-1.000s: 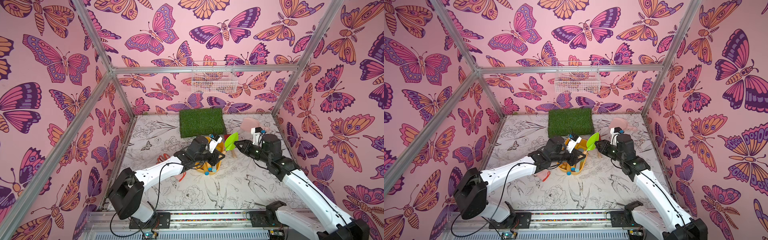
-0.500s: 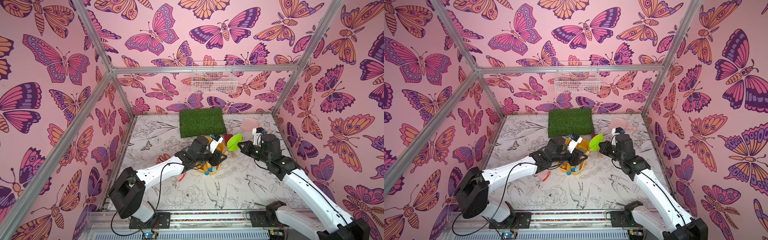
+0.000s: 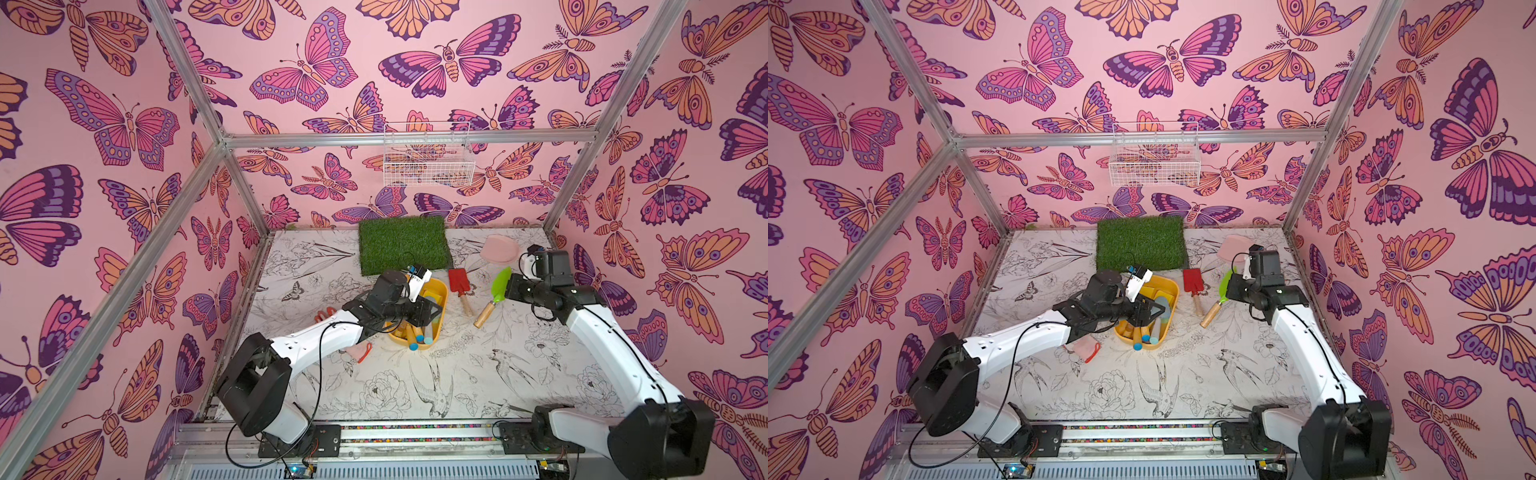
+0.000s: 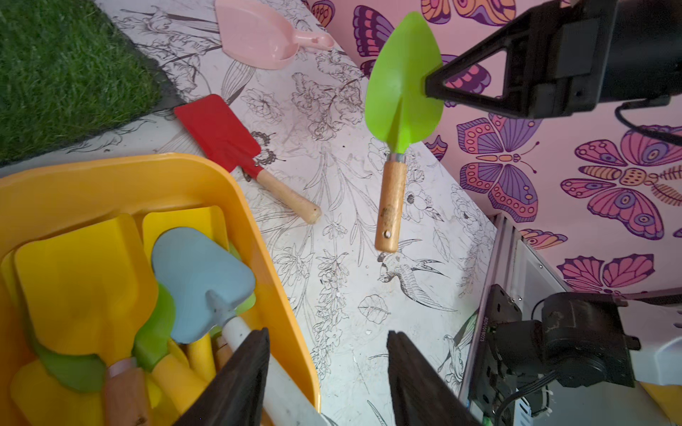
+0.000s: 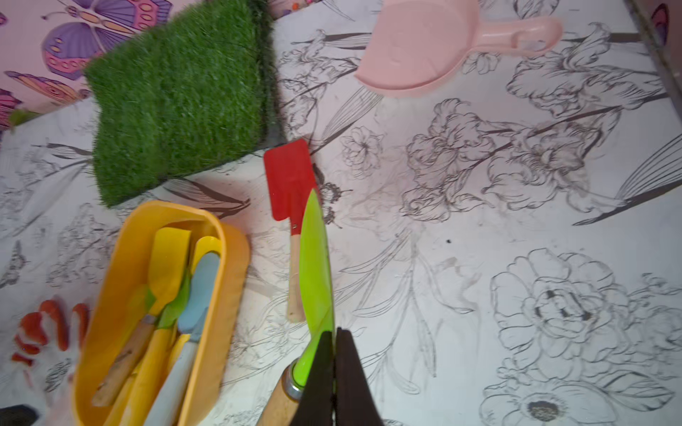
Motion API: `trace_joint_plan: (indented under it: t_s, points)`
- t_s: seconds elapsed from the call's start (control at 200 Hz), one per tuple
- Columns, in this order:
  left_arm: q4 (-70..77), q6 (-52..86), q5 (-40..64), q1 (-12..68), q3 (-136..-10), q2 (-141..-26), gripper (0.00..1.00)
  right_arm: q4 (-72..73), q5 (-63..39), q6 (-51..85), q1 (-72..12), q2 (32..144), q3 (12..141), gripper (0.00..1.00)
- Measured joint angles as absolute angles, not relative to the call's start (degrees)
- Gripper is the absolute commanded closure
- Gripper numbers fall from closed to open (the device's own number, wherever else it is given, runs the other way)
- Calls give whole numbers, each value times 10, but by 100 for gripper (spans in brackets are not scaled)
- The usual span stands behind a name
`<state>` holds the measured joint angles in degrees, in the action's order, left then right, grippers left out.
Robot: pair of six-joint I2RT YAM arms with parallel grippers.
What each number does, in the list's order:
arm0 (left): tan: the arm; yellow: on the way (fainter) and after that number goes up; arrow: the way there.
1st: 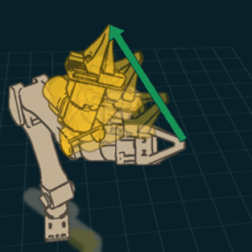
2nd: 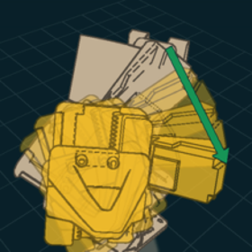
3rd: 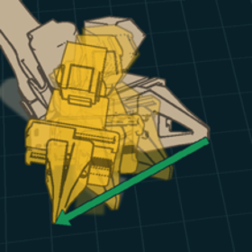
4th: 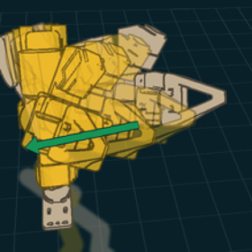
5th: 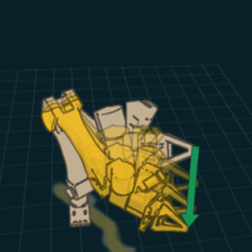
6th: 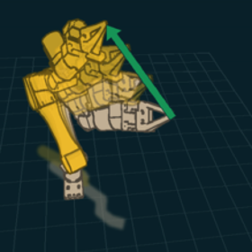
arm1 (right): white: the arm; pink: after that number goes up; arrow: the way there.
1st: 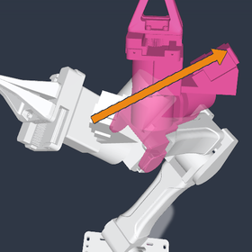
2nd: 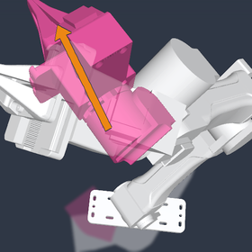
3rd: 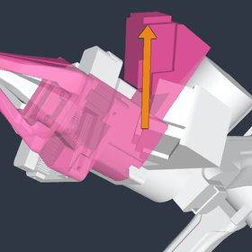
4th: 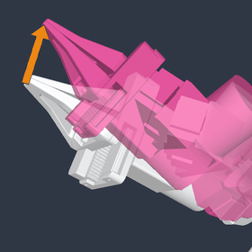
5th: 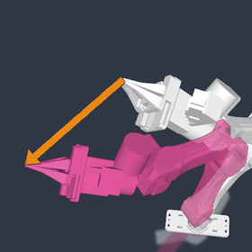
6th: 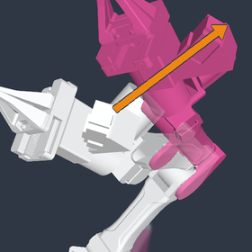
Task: Take the shovel out of the storage box
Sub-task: Place the shovel at the center of the board.
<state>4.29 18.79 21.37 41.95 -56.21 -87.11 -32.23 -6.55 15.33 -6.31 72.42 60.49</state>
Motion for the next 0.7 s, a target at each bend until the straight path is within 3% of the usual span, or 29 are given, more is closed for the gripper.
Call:
trace_joint_plan:
  t_s: [0.225, 0.701]
  points:
    - [42, 191, 212, 402, -554, -871, 44, -333, -112, 70, 8, 868, 699, 100]
    - [41, 191, 217, 383, -554, -894, 47, -378, -194, -73, 19, 1103, 845, 100]
